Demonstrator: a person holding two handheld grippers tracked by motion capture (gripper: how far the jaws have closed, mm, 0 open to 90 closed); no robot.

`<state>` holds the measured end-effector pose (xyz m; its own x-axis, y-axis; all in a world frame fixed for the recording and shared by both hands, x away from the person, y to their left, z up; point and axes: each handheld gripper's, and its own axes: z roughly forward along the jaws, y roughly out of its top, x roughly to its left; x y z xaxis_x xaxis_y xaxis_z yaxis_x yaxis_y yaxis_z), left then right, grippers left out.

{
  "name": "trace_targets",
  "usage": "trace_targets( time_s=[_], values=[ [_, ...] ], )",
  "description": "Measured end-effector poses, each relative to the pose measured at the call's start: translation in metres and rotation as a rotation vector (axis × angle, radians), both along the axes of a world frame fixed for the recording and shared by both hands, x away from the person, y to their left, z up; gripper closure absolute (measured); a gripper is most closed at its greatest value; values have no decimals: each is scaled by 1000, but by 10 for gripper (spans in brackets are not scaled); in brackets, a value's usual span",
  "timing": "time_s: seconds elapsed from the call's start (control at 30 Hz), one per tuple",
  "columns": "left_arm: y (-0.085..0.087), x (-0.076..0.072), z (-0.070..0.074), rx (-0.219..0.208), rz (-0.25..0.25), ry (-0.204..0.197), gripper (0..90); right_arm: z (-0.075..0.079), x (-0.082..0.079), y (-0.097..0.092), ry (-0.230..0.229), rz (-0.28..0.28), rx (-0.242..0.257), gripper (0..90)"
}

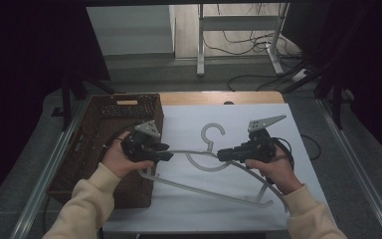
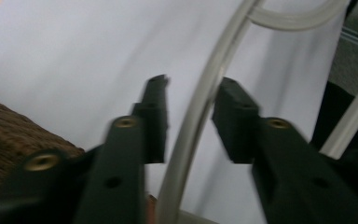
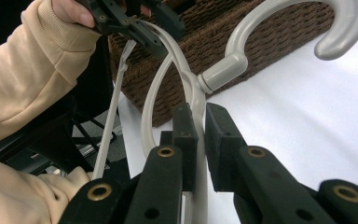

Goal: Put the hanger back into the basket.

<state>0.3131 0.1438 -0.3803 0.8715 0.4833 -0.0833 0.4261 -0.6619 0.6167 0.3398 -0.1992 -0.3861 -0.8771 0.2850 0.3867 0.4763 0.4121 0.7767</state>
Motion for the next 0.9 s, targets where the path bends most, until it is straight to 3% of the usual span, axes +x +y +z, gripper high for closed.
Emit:
trace_targets(
  time_s=[0.3, 0.37, 0.43, 0.47, 0.6, 0.63, 0.7, 0.73, 0.77, 0.83, 0.9],
  values=[
    [3, -7, 2, 8, -48, 9, 743, -2, 1, 2, -10, 30, -10, 810],
    [3, -11, 3, 15, -61, -4, 758, -4, 1, 1, -19, 31, -43, 768],
    [3, -16, 4, -28, -88, 9, 802, -5, 2, 0, -36, 8, -52, 668],
    [3, -18, 6, -30, -88, -10, 809, -6, 3, 0, -54, -19, -44, 669],
    [6, -23, 11, -52, -69, -35, 810, -5, 4, -2, -46, -15, -17, 614],
    [8, -23, 12, -54, -60, -44, 810, -3, 4, -4, -58, -39, 5, 552],
    [12, -24, 15, -71, -37, -52, 810, -2, 4, -5, -66, -53, 16, 528],
    [15, -24, 16, -80, -31, -57, 811, 0, 5, -10, -80, -86, 35, 475],
    [17, -24, 17, -89, -22, -60, 811, 0, 5, -10, -80, -86, 35, 475],
    [22, -25, 19, -107, -1, -74, 811, 4, 7, -20, -96, -157, 77, 432],
    [28, -26, 22, -125, 25, -80, 811, 6, 7, -24, -102, -183, 99, 415]
  ],
)
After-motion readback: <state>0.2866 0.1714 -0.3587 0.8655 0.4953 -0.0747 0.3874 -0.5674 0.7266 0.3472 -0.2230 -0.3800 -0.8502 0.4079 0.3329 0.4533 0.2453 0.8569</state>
